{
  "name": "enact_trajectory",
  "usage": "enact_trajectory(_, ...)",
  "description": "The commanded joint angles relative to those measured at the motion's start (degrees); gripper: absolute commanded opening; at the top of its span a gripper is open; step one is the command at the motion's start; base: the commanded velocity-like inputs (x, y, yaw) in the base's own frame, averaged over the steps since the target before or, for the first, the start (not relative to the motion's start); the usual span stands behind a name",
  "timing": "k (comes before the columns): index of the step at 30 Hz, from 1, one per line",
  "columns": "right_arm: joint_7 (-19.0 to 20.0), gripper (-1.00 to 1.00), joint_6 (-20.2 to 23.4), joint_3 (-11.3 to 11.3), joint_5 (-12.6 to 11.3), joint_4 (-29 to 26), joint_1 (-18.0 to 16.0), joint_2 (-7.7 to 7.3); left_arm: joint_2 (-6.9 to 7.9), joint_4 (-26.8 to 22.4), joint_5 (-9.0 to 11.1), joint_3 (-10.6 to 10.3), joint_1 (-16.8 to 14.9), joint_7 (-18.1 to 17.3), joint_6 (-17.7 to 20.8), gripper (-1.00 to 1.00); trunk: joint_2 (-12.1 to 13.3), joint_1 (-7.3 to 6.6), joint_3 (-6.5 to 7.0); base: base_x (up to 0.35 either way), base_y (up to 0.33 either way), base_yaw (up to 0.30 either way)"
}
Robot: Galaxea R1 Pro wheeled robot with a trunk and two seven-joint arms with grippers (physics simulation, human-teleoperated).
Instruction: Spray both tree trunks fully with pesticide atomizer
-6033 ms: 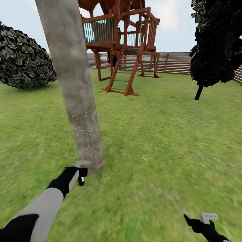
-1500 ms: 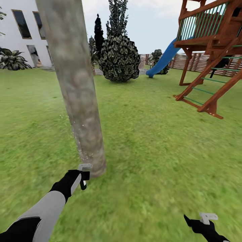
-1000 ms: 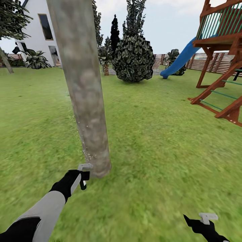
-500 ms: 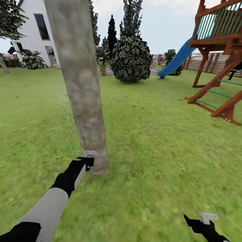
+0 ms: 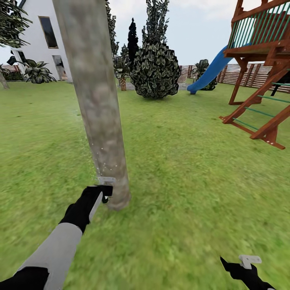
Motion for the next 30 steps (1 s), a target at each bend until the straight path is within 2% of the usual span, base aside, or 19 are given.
enact_trajectory(1,0.0,1.00,0.0,0.0,0.0,0.0,0.0,0.00,1.67,-2.1,0.3,0.2,0.0,-0.1,0.4,-1.00,0.0,0.00,0.00,0.000,0.000,0.000)
enact_trajectory(2,-0.1,1.00,0.0,0.0,0.0,0.0,0.0,0.00,3.82,-3.1,0.6,0.2,0.0,-0.2,0.5,-1.00,0.0,0.00,0.00,0.000,0.000,0.000)
enact_trajectory(4,-0.1,1.00,0.0,-0.1,0.0,-0.1,0.0,0.00,4.08,-3.6,0.8,0.0,-0.1,-0.3,0.6,-1.00,0.0,0.00,0.00,0.000,0.000,0.000)
enact_trajectory(5,-0.1,1.00,0.0,-0.1,0.0,-0.1,0.0,0.00,2.96,-4.3,0.8,-0.1,-0.3,-0.3,0.9,-1.00,0.0,0.00,0.00,0.000,0.000,0.000)
enact_trajectory(7,-0.1,1.00,0.0,-0.1,0.0,-0.1,0.0,0.00,-2.00,-5.9,0.4,-0.8,-1.7,-0.3,5.8,-1.00,0.0,0.00,0.00,0.000,0.000,0.000)
enact_trajectory(8,-0.1,1.00,0.0,-0.1,0.0,-0.1,0.0,0.00,-2.82,-6.9,0.4,-1.7,-1.9,-0.3,6.9,-1.00,0.0,0.00,0.00,0.000,0.000,0.000)
enact_trajectory(10,-0.1,1.00,0.0,-0.1,0.0,-0.1,0.0,-0.03,-3.01,-8.4,0.6,-2.8,-2.1,-0.3,7.9,-1.00,0.0,0.00,0.00,0.000,0.000,0.000)
enact_trajectory(11,-0.1,1.00,0.0,-0.1,0.0,-0.1,0.0,-0.01,-2.48,-9.1,0.6,-2.9,-2.1,-0.4,8.3,-1.00,0.0,0.00,0.00,0.000,0.000,0.000)
enact_trajectory(13,-0.1,1.00,0.0,-0.1,0.0,-0.1,0.0,0.00,1.38,-12.2,0.8,-2.3,-2.3,-1.0,11.4,-1.00,0.0,0.00,0.00,0.000,0.000,0.000)
enact_trajectory(14,-0.1,1.00,0.0,-0.1,0.0,-0.1,0.0,0.00,2.48,-13.4,0.9,-2.0,-2.6,-1.7,13.2,-1.00,0.0,0.00,0.00,0.000,0.000,0.000)
enact_trajectory(16,-0.1,1.00,0.0,-0.1,0.0,-0.1,0.0,-0.02,3.44,-17.5,0.9,-1.6,-3.1,-4.1,17.1,-1.00,0.0,0.00,0.00,0.000,0.000,0.000)
enact_trajectory(19,-0.1,1.00,0.0,-0.1,0.0,-0.1,0.0,-0.08,2.26,-18.6,1.0,-1.9,-4.6,-4.5,19.1,-1.00,0.0,0.00,0.00,0.000,0.000,0.000)
enact_trajectory(20,-0.1,1.00,0.0,-0.1,0.0,-0.1,0.0,-0.08,1.27,-18.7,1.0,-1.9,-5.0,-4.5,19.3,-1.00,0.0,0.00,0.00,0.000,0.000,0.000)
enact_trajectory(21,-0.1,1.00,0.0,-0.1,0.0,-0.1,0.0,-0.09,-0.76,-18.7,0.9,-2.0,-5.8,-4.5,20.3,-1.00,0.0,0.00,0.00,0.000,0.000,0.000)
enact_trajectory(22,-0.1,1.00,0.0,-0.1,0.0,-0.2,0.0,-0.09,-1.82,-18.7,0.9,-2.0,-6.8,-4.5,21.6,-1.00,0.0,0.00,0.00,0.000,0.000,0.000)
enact_trajectory(24,-0.1,1.00,0.0,-0.1,0.0,-0.2,0.0,-0.09,-2.37,-18.8,0.9,-2.0,-8.0,-4.5,22.4,-1.00,0.0,0.00,0.00,0.000,0.000,0.000)
enact_trajectory(25,-0.1,1.00,0.0,-0.1,0.0,-0.2,0.0,-0.09,-1.91,-18.8,0.9,-1.8,-8.9,-4.5,22.7,-1.00,0.0,0.00,0.00,0.000,0.000,0.000)
enact_trajectory(27,-0.1,1.00,0.0,-0.1,0.0,-0.2,0.0,-0.09,1.31,-20.4,0.9,-1.5,-9.6,-4.6,22.9,-1.00,0.0,0.00,0.00,0.000,0.000,0.000)
enact_trajectory(30,-0.1,1.00,0.0,-0.1,0.0,-0.2,0.0,-0.09,3.87,-20.9,0.9,-0.1,-10.4,-4.6,23.1,-1.00,0.0,0.00,0.00,0.000,0.000,0.000)
